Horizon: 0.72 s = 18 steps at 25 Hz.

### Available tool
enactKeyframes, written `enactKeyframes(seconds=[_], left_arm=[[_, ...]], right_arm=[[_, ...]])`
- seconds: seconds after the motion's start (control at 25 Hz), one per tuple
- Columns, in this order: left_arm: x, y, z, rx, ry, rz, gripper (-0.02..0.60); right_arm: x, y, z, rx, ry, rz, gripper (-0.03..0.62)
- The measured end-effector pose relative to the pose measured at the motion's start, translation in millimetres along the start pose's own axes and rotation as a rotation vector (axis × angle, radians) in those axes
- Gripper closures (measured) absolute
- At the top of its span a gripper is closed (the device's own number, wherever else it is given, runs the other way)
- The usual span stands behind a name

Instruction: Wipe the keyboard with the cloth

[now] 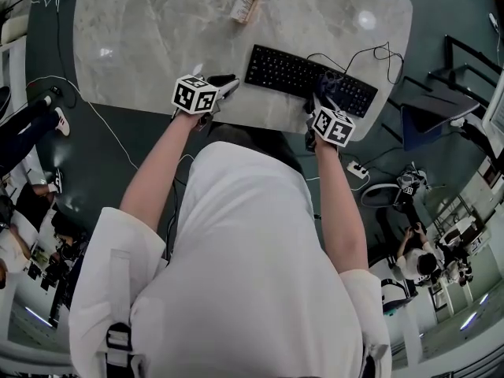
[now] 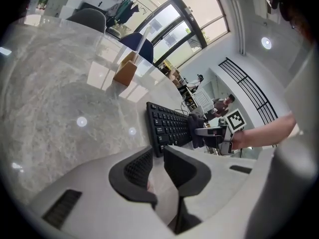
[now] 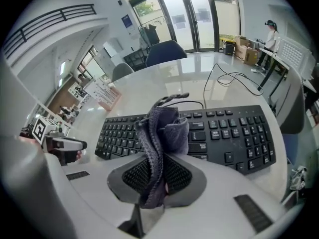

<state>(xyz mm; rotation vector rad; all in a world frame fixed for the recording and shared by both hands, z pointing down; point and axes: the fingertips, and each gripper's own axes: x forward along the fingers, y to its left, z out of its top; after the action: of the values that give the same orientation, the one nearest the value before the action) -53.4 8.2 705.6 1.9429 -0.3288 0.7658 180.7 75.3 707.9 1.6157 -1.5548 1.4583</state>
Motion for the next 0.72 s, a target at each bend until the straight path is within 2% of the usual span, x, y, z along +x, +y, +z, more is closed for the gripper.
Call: enactKeyframes(seconds=[0.4, 0.72], left_arm=[[-14, 9, -2, -0.022, -0.034, 0.010, 0.517], [-29, 21, -5, -0.030, -0.058, 0.024, 0.517]], right_arm=[[23, 68, 4, -0.027, -0.004, 0.121, 0.526], [41, 130, -1, -0.124, 0.009, 0.238, 0.526]])
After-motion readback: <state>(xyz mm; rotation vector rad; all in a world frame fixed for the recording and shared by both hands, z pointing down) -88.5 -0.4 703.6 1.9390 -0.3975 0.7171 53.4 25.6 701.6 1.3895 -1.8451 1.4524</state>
